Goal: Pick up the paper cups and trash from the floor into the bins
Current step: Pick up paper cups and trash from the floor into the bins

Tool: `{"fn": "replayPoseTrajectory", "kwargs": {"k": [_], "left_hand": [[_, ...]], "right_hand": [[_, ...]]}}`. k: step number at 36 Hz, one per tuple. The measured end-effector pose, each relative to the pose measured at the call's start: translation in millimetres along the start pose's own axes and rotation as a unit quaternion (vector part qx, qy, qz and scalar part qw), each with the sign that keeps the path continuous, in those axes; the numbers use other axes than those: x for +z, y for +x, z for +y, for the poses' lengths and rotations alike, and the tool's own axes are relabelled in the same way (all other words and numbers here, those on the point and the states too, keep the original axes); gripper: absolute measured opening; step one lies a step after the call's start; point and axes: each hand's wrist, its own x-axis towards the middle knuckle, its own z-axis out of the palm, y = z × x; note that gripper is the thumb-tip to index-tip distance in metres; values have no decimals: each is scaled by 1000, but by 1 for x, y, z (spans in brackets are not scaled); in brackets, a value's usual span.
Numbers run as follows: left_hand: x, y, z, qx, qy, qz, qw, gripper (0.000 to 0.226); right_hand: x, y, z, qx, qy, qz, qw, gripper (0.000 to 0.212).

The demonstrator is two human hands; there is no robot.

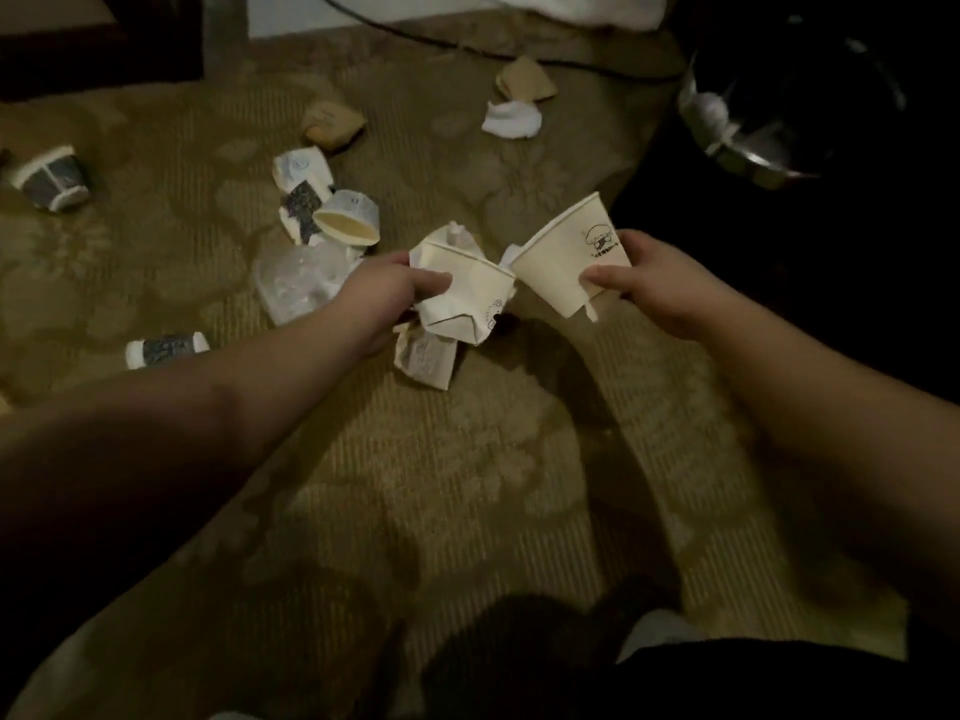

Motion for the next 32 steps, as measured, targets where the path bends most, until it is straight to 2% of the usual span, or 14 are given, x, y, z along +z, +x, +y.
{"fn": "replayPoseTrajectory", "kwargs": {"k": [3, 5, 9, 15, 24, 27, 30, 32], "left_hand": [[25, 1, 46, 36, 4, -28, 999, 31], [41, 2, 72, 63, 24, -35, 997, 34], [83, -3, 117, 116, 49, -39, 991, 21], [153, -5, 186, 205, 82, -50, 974, 19], [250, 26, 245, 267, 153, -16, 951, 14], [270, 42, 246, 256, 198, 15, 946, 27], [284, 51, 237, 238, 278, -6, 931, 39], [286, 52, 229, 217, 345, -34, 913, 42]], "right_hand": [[-35, -22, -30, -39, 24, 61, 997, 30], [-57, -35, -45, -66, 9, 95, 993, 37], [-108, -50, -66, -86, 9, 177, 980, 53], [-182, -40, -81, -122, 13, 308, 943, 52], [-259, 2, -88, -97, 38, 354, 929, 57], [-262, 15, -83, -86, 50, 370, 924, 56], [-254, 33, -66, -42, -12, 353, 935, 62], [-246, 45, -50, 17, -104, 297, 949, 74]]}}
